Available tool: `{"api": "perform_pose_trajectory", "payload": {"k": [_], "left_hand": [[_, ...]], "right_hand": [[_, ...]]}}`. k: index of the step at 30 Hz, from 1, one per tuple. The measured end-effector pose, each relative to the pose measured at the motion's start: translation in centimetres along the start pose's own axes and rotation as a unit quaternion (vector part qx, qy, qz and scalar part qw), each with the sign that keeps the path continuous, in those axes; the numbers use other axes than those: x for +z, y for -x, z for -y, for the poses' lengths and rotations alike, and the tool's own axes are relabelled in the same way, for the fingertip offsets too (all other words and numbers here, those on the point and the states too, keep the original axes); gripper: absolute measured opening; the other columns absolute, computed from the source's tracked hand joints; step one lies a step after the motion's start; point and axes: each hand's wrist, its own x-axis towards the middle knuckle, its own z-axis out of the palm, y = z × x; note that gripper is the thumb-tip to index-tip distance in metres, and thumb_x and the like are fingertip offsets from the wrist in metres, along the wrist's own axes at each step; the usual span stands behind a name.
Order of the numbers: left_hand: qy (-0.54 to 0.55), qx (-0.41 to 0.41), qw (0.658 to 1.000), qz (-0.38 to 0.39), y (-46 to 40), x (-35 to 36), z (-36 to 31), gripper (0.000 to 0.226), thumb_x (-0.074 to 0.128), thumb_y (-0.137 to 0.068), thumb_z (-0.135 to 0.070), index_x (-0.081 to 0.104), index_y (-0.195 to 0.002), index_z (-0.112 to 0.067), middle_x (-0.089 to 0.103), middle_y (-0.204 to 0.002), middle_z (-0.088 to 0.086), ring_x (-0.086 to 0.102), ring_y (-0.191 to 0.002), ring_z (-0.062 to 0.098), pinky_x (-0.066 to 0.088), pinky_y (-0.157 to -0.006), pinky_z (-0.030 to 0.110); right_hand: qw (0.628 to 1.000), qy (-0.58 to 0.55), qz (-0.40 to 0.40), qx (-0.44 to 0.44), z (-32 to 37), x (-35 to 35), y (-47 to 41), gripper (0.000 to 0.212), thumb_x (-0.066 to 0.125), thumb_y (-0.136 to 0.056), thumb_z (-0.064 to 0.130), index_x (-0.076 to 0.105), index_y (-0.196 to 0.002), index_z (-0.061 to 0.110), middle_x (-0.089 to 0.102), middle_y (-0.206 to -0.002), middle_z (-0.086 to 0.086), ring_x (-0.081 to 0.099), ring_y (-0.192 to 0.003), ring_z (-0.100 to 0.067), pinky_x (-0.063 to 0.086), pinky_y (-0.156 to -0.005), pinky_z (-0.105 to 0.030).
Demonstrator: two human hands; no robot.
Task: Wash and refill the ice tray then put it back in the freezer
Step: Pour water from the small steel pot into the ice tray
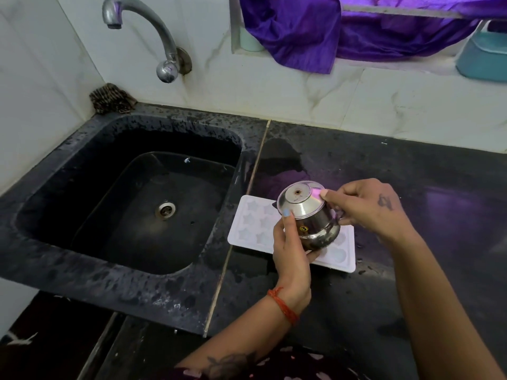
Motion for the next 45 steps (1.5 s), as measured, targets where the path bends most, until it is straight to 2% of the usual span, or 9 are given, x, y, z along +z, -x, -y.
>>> {"api": "perform_pose_trajectory", "payload": {"k": [6, 11, 17, 23, 27, 30, 35, 39, 45], "left_hand": [[0.025, 0.003, 1.0, 0.001, -0.7, -1.5, -0.6, 0.084, 0.044, -0.062, -0.078, 0.053, -0.128, -0.026, 0.062, -0.124, 0.005, 0.064, -0.109, 0.024, 0.06, -0.076, 0.035], [0.049, -0.029, 0.998, -0.004, -1.5, -2.4, -0.8, 0.07, 0.04, -0.076, -0.07, 0.051, -0.13, -0.026, 0.061, -0.125, 0.007, 0.064, -0.108, 0.024, 0.06, -0.078, 0.039], [0.076, -0.05, 0.996, -0.011, -1.6, -2.6, -0.9, 0.087, 0.044, -0.061, -0.077, 0.051, -0.131, -0.027, 0.06, -0.126, 0.01, 0.064, -0.108, 0.027, 0.06, -0.074, 0.039], [0.092, -0.069, 0.993, -0.011, -2.0, -2.7, -0.9, 0.074, 0.041, -0.075, -0.073, 0.053, -0.129, -0.024, 0.06, -0.125, 0.012, 0.065, -0.105, 0.029, 0.061, -0.067, 0.037], [0.081, -0.067, 0.994, -0.005, -2.0, -2.7, -1.0, 0.081, 0.04, -0.068, -0.076, 0.053, -0.129, -0.024, 0.061, -0.123, 0.012, 0.066, -0.104, 0.028, 0.061, -0.069, 0.038], [0.076, -0.061, 0.995, -0.004, -2.1, -2.9, -1.0, 0.074, 0.039, -0.075, -0.074, 0.054, -0.127, -0.024, 0.063, -0.121, 0.011, 0.067, -0.102, 0.028, 0.061, -0.072, 0.04], [0.048, -0.028, 0.998, -0.005, -2.0, -2.8, -1.0, 0.096, 0.046, -0.052, -0.088, 0.052, -0.129, -0.031, 0.061, -0.125, 0.006, 0.065, -0.107, 0.025, 0.059, -0.078, 0.042], [0.017, -0.016, 1.0, 0.008, -1.8, -2.4, -1.1, 0.055, 0.038, -0.088, -0.063, 0.049, -0.131, -0.03, 0.06, -0.125, 0.002, 0.062, -0.11, 0.022, 0.056, -0.087, 0.044], [0.01, -0.036, 0.999, 0.022, -1.2, -1.8, -1.2, 0.045, 0.036, -0.093, -0.055, 0.048, -0.126, -0.028, 0.059, -0.119, -0.001, 0.061, -0.11, 0.021, 0.055, -0.088, 0.041]], "right_hand": [[0.997, 0.067, -0.001, -0.039, 1.8, 1.5, -0.3, 0.038, 0.067, -0.08, 0.048, 0.066, -0.051, 0.023, 0.067, -0.054, 0.002, 0.068, -0.063, -0.017, 0.058, -0.073, -0.043], [0.992, 0.118, 0.009, -0.053, 3.0, 2.3, -0.4, 0.039, 0.064, -0.081, 0.05, 0.065, -0.054, 0.022, 0.07, -0.061, -0.003, 0.068, -0.066, -0.019, 0.057, -0.073, -0.039], [0.986, 0.158, 0.011, -0.059, 3.8, 2.7, -0.4, 0.039, 0.062, -0.082, 0.051, 0.068, -0.059, 0.02, 0.07, -0.063, -0.003, 0.067, -0.064, -0.017, 0.053, -0.067, -0.031], [0.981, 0.184, 0.012, -0.065, 4.4, 3.0, -0.4, 0.04, 0.062, -0.082, 0.055, 0.069, -0.06, 0.022, 0.068, -0.06, 0.001, 0.066, -0.061, -0.015, 0.051, -0.063, -0.027], [0.979, 0.191, 0.017, -0.07, 4.6, 3.0, -0.4, 0.04, 0.061, -0.083, 0.054, 0.067, -0.059, 0.022, 0.067, -0.058, 0.001, 0.065, -0.061, -0.016, 0.047, -0.057, -0.024], [0.98, 0.186, 0.018, -0.071, 4.5, 3.1, -0.5, 0.041, 0.061, -0.082, 0.054, 0.067, -0.06, 0.02, 0.067, -0.059, 0.0, 0.066, -0.062, -0.017, 0.048, -0.059, -0.025], [0.991, 0.122, 0.019, -0.044, 3.6, 2.7, -0.5, 0.035, 0.064, -0.081, 0.049, 0.066, -0.056, 0.024, 0.068, -0.06, 0.001, 0.068, -0.065, -0.016, 0.055, -0.066, -0.032], [0.998, 0.055, 0.005, -0.007, 2.6, 2.5, -0.5, 0.034, 0.068, -0.079, 0.044, 0.068, -0.055, 0.021, 0.067, -0.056, 0.003, 0.069, -0.061, -0.013, 0.053, -0.059, -0.025], [0.998, 0.059, -0.01, -0.003, 2.0, 1.8, 0.0, 0.035, 0.068, -0.079, 0.046, 0.07, -0.057, 0.019, 0.069, -0.058, 0.001, 0.068, -0.061, -0.012, 0.059, -0.07, -0.034]]}}
